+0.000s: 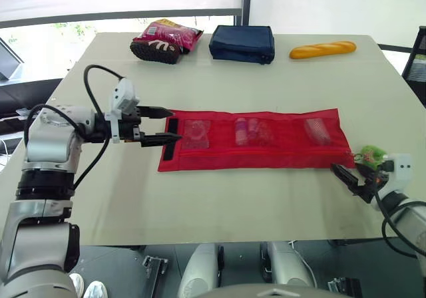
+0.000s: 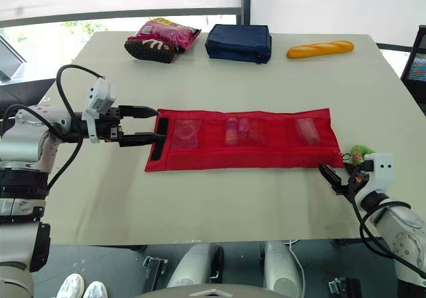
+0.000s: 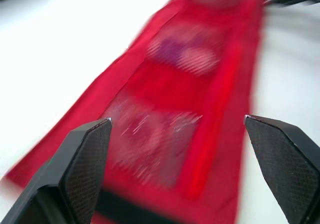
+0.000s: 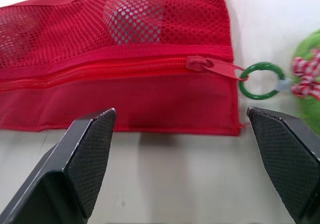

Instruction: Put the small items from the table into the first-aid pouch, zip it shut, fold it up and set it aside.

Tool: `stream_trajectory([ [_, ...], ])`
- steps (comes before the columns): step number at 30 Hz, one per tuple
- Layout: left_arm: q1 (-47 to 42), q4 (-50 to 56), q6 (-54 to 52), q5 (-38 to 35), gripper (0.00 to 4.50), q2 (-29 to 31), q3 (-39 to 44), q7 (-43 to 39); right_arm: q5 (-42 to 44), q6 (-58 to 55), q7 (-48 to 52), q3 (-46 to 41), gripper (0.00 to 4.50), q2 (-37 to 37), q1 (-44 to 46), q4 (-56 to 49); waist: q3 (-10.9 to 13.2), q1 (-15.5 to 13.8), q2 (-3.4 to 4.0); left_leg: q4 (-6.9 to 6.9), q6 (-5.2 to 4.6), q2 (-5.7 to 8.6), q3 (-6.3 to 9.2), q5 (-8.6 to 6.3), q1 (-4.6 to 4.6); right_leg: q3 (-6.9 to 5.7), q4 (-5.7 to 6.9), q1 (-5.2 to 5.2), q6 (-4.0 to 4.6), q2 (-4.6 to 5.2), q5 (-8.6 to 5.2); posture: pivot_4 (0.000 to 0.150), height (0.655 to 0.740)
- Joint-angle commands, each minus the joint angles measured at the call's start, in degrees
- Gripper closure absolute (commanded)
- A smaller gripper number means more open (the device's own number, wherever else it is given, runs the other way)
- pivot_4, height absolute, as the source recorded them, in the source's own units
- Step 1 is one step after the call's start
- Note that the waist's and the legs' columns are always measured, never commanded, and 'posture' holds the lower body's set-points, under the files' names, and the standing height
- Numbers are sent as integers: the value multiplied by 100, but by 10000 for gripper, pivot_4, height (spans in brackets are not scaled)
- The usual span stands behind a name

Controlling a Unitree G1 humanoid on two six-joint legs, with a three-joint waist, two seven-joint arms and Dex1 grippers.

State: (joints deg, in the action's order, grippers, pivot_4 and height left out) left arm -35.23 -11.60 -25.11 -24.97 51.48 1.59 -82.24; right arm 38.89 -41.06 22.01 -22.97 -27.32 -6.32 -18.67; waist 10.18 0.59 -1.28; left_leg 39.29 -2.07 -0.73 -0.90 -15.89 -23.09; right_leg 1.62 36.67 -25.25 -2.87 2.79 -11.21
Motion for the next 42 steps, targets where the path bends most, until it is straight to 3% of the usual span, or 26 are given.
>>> stream_trajectory([
  [1,117,1190,-363,-666,171,-101,101,-176,-3,-114,-151,-12,0,56,100,99,0,10,-1,0,0,0,-1,0,0,0,0,0,-1,-1,0,1500,7134],
  [7,-99,2460,-1217,-1639,171,-399,182,199,459,-426,-446,-151,0,454,349,84,-1,22,-9,6,0,-3,0,1,13,2,3,11,-6,-7,-1,1500,7134],
  [10,-214,2594,-1356,-1807,0,-456,183,333,865,-616,-628,-249,7327,736,483,-53,-2,50,-7,8,0,1,0,1,28,9,8,15,-6,-20,-1,1500,7134],
  [19,-331,2627,-1326,-1951,0,-483,153,385,1442,-766,-1049,-490,44438,906,652,-196,1,68,-3,6,0,-29,-4,1,25,14,11,11,-1,-65,0,1500,7134],
  [25,-318,2465,-1094,-1720,0,-489,106,427,1775,-727,-1086,-933,44438,626,479,-281,3,31,0,6,0,-27,-14,1,24,31,10,10,-1,-65,-1,1500,7134],
  [35,-212,2339,-854,-1557,0,-511,269,738,3444,-1235,-322,-2417,44438,-1135,-360,-710,10,36,18,6,0,10,-19,0,17,97,6,11,-5,-66,-1,1500,7134],
  [38,-192,2312,-833,-1578,0,-462,344,753,4129,-1381,-229,-2306,44438,-1685,-141,-1039,12,87,16,7,-1,0,-18,1,27,107,7,11,-7,-79,0,1500,7134],
  [42,-225,2259,-827,-1597,0,-410,436,765,4729,-1420,-443,-1452,44438,-2066,505,-1412,12,122,13,9,-1,-18,-20,1,31,103,13,13,-5,-103,-1,1500,7134],
])
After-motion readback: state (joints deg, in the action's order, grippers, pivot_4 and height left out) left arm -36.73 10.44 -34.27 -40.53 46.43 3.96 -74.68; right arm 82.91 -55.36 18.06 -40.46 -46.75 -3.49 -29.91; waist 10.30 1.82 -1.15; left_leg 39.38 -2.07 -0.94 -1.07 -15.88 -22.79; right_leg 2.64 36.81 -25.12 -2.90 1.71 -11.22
